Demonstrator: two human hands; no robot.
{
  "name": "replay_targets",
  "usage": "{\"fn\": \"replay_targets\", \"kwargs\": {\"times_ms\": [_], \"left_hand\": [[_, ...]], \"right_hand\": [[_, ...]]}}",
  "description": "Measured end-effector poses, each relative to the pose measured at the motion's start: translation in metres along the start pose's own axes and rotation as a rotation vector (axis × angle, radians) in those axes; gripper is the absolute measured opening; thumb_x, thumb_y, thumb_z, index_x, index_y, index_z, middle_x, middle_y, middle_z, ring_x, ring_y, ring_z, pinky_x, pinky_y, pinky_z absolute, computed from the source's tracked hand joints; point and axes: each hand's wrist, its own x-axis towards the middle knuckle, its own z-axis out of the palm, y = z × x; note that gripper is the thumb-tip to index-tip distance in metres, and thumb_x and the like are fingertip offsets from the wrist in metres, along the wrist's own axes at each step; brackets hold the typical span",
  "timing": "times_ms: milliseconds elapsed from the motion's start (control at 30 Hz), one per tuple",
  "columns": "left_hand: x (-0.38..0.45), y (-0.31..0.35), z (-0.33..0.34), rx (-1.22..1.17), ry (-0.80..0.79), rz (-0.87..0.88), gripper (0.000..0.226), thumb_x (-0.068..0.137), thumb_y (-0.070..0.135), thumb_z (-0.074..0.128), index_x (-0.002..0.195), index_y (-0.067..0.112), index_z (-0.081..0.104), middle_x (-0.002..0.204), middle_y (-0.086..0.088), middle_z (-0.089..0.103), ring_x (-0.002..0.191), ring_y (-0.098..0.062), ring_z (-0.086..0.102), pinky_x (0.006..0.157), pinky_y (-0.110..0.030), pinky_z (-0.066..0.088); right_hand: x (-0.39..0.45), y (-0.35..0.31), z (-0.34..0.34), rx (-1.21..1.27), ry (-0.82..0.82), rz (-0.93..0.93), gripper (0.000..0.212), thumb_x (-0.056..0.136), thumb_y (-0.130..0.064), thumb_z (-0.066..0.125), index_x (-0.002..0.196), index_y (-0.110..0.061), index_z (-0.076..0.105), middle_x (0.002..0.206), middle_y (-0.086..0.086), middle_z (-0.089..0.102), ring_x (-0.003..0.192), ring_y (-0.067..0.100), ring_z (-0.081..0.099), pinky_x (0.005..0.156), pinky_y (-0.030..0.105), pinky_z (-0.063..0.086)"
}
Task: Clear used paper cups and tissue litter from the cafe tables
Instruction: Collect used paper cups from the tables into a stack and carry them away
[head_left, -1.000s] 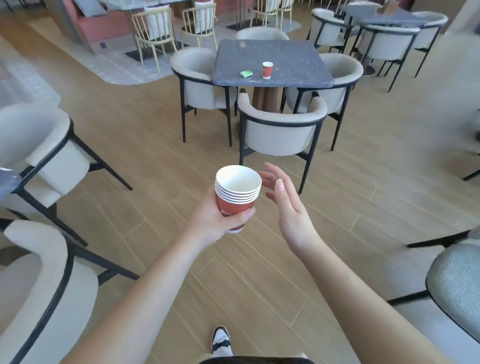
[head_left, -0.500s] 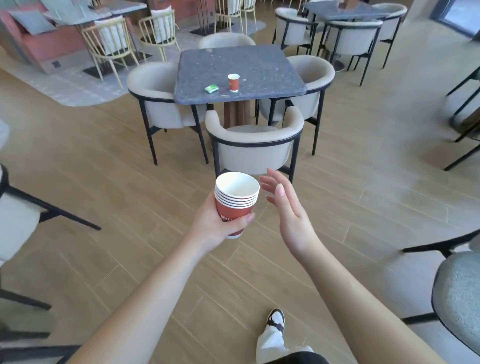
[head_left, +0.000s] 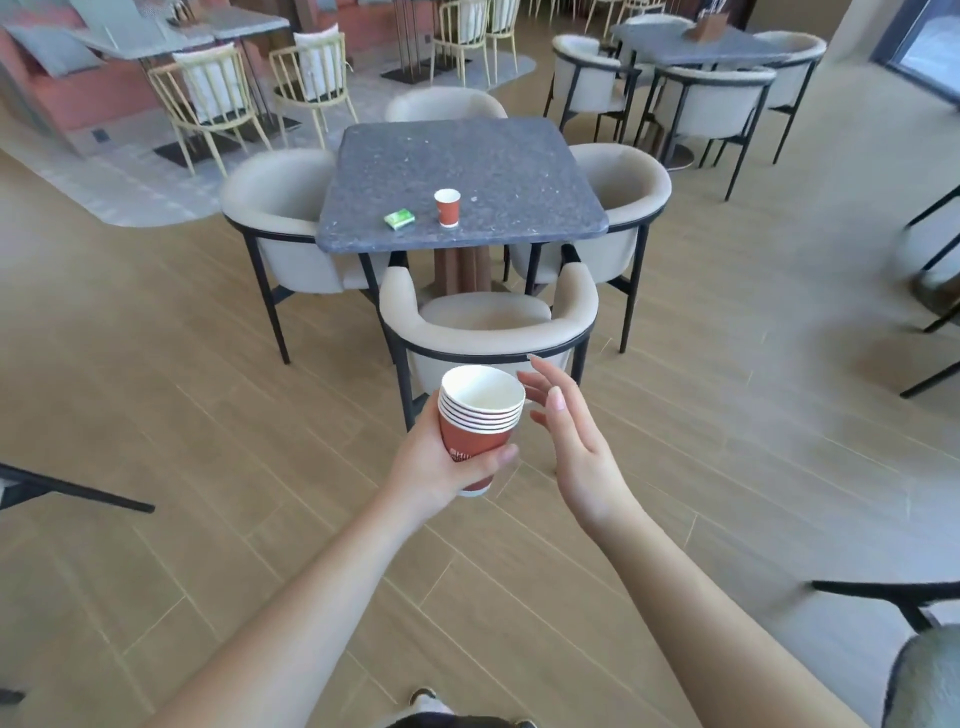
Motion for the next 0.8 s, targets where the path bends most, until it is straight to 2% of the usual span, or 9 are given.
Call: {"fn": "replay_targets", "kwargs": {"times_ms": [100,167,233,333,500,667,800], "left_hand": [[0.038,-0.007,-0.012,-0.029,0.015,0.016,0.083,0.054,0.077,0.084,0.124,0.043,0.053,0.119,0.027,0.068,0.116,-0.001,0.064,0.097,-0.028,0.052],[0.066,-0.013,-0.023,-0.038,0.022,0.02,0.085,0.054,0.084,0.078,0.125,0.043,0.052,0.122,0.027,0.067,0.118,-0.001,0.063,0.098,-0.027,0.051],[0.097,-0.021,-0.035,-0.037,0.031,0.027,0.079,0.06,0.079,0.079,0.126,0.044,0.051,0.122,0.027,0.066,0.117,0.001,0.063,0.096,-0.023,0.051],[0.151,-0.031,-0.057,-0.033,0.02,0.035,0.07,0.068,0.063,0.078,0.128,0.045,0.048,0.121,0.025,0.065,0.114,0.002,0.062,0.089,-0.016,0.052],[0.234,-0.03,-0.1,-0.009,-0.003,0.047,0.067,0.067,0.058,0.077,0.123,0.042,0.044,0.123,0.015,0.063,0.109,0.007,0.062,0.085,-0.01,0.049],[0.296,-0.027,-0.133,-0.002,0.011,0.062,0.066,0.065,0.058,0.078,0.12,0.044,0.044,0.119,0.021,0.063,0.105,0.015,0.06,0.082,-0.006,0.047],[0.337,-0.032,-0.143,0.041,0.016,0.058,0.071,0.066,0.055,0.082,0.125,0.043,0.044,0.12,0.027,0.061,0.108,0.016,0.058,0.084,-0.006,0.046]], "right_hand": [[0.039,0.01,0.006,-0.001,-0.016,0.015,0.052,0.097,-0.067,0.032,0.143,-0.045,0.045,0.136,-0.018,0.058,0.135,0.005,0.048,0.116,0.044,0.037],[0.069,0.016,0.015,-0.006,-0.03,0.021,0.047,0.097,-0.066,0.032,0.139,-0.049,0.046,0.134,-0.019,0.059,0.135,0.006,0.049,0.115,0.044,0.038],[0.103,0.02,0.026,-0.022,-0.043,0.015,0.044,0.097,-0.066,0.032,0.137,-0.052,0.046,0.132,-0.022,0.059,0.132,0.004,0.051,0.114,0.041,0.039],[0.161,0.024,0.043,-0.037,-0.051,-0.004,0.048,0.098,-0.063,0.032,0.14,-0.044,0.047,0.132,-0.019,0.06,0.131,0.004,0.052,0.113,0.039,0.04],[0.255,0.018,0.069,-0.014,-0.037,-0.019,0.057,0.098,-0.063,0.032,0.144,-0.033,0.045,0.135,-0.007,0.059,0.132,0.01,0.052,0.116,0.044,0.037],[0.322,0.011,0.087,-0.017,-0.006,-0.031,0.045,0.097,-0.064,0.034,0.136,-0.048,0.048,0.135,-0.011,0.06,0.131,0.009,0.053,0.116,0.045,0.037],[0.366,0.017,0.092,-0.024,0.009,-0.02,0.049,0.097,-0.063,0.034,0.139,-0.043,0.049,0.134,-0.01,0.061,0.131,0.009,0.053,0.116,0.047,0.037]]}}
